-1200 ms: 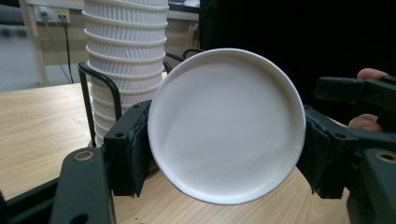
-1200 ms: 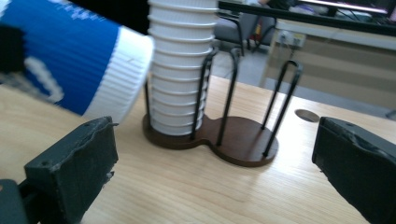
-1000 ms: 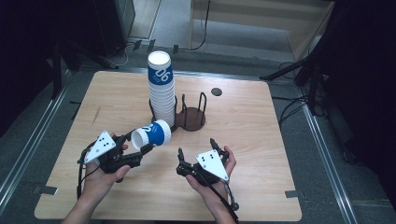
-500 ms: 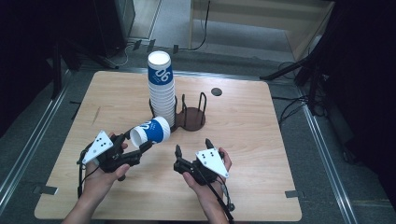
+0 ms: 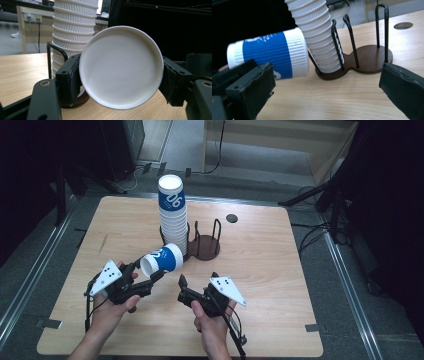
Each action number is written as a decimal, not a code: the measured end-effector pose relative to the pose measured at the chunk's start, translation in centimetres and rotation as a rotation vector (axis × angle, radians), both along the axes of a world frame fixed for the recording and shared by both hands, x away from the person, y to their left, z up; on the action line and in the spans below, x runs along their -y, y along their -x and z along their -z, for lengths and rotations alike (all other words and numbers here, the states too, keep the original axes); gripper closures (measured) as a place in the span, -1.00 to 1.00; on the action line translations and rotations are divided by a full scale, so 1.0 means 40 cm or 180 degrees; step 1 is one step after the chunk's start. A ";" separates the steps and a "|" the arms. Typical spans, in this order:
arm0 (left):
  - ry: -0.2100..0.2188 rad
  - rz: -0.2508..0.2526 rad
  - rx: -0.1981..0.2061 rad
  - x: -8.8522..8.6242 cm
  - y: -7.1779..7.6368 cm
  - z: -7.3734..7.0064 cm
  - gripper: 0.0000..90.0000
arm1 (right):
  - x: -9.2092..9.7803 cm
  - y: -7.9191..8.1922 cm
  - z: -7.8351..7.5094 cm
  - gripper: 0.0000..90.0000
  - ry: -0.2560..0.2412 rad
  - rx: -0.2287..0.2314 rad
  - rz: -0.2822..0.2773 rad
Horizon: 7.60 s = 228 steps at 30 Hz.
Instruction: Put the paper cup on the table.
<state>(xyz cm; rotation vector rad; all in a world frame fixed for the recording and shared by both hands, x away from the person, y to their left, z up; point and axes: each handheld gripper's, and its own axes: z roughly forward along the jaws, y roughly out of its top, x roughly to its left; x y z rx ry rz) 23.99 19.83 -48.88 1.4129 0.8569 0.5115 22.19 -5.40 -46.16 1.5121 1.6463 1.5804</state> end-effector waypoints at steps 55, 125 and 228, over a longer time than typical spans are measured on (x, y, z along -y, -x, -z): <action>0.0120 -0.0021 0.0199 0.025 0.008 0.013 -0.35 | -0.103 -0.062 -0.011 -0.95 -0.2283 -0.1357 0.0270; 0.0081 0.0310 -0.0185 -0.035 0.014 0.002 -0.96 | -0.108 -0.110 -0.002 -0.48 -0.2585 -0.1112 0.0099; -0.0349 -0.1116 -0.0725 -0.319 0.018 0.140 -0.96 | 0.229 -0.164 0.037 -0.50 0.0629 0.0801 0.0941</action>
